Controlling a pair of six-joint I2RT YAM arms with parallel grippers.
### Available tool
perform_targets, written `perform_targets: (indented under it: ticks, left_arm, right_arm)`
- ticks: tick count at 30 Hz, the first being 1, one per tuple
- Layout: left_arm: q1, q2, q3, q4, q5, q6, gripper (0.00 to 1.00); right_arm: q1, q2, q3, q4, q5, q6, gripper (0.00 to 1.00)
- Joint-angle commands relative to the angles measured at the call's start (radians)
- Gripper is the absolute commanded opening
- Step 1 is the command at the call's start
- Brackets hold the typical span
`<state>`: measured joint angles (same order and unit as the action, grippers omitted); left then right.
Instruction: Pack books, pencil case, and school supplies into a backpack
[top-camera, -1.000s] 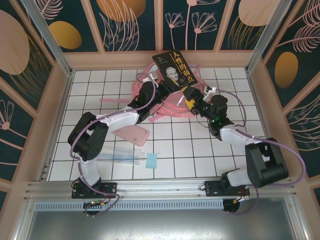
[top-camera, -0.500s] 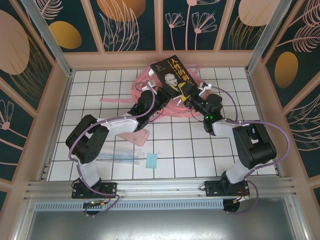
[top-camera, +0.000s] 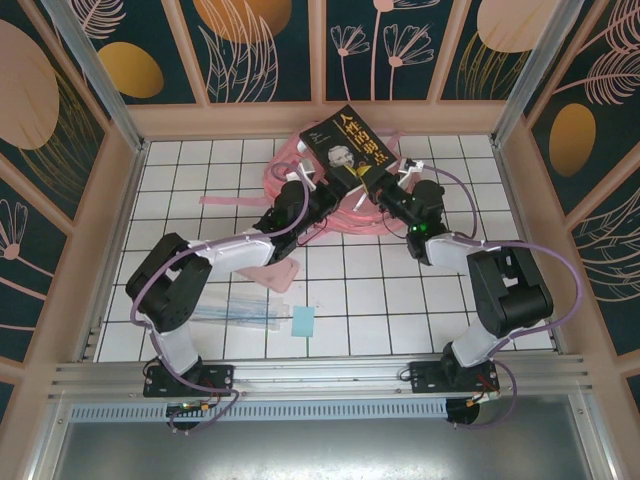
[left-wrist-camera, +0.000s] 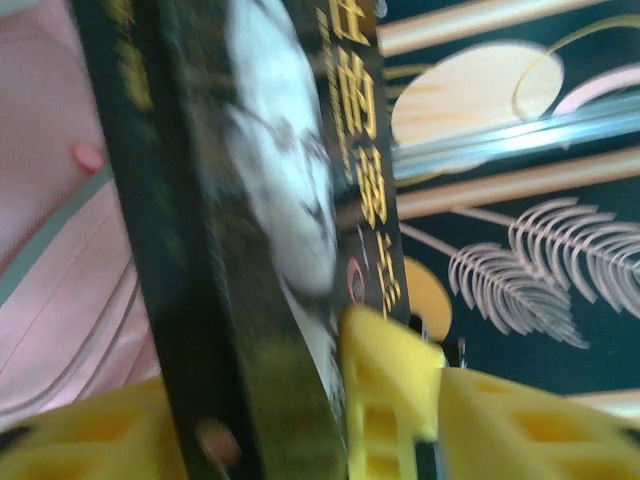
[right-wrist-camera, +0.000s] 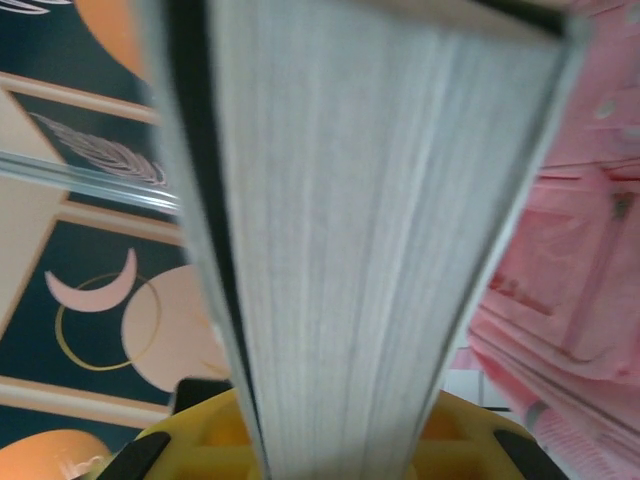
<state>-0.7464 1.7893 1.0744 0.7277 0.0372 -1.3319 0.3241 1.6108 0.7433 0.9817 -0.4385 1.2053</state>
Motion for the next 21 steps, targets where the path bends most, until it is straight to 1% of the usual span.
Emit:
perform_targets:
  ticks: [1, 3, 5, 8, 10, 15, 18, 21]
  left_arm:
    - [-0.011, -0.104, -0.016, -0.155, 0.04, 0.191, 0.98]
    - [-0.013, -0.121, 0.003, -0.257, 0.043, 0.298, 0.97]
    - [-0.02, -0.116, 0.044, -0.373, 0.057, 0.406, 0.96]
    - [-0.042, -0.083, 0.127, -0.515, 0.06, 0.559, 0.94]
    - [-0.051, -0.017, 0.209, -0.629, 0.042, 0.666, 0.92]
    - [-0.057, 0.216, 0.512, -0.921, -0.011, 0.858, 0.89]
    - [-0.057, 0.378, 0.734, -1.072, -0.036, 0.928, 0.89]
    - [-0.056, 0.552, 1.005, -1.26, -0.066, 0.986, 0.89]
  right_arm:
    - [-0.059, -0.05, 0.064, -0.078, -0.013, -0.14, 0.0]
    - [-0.103, -0.087, 0.099, -0.236, -0.036, -0.239, 0.0]
    - [-0.147, -0.13, 0.13, -0.392, -0.034, -0.361, 0.0]
    - [-0.226, -0.203, 0.131, -0.511, -0.009, -0.456, 0.0]
    - [-0.282, -0.251, 0.124, -0.558, 0.001, -0.489, 0.0]
    - [-0.414, -0.356, 0.115, -0.684, 0.02, -0.548, 0.0]
    - [-0.479, -0.413, 0.1, -0.728, 0.024, -0.568, 0.0]
    - [-0.527, -0.463, 0.083, -0.772, 0.025, -0.591, 0.0]
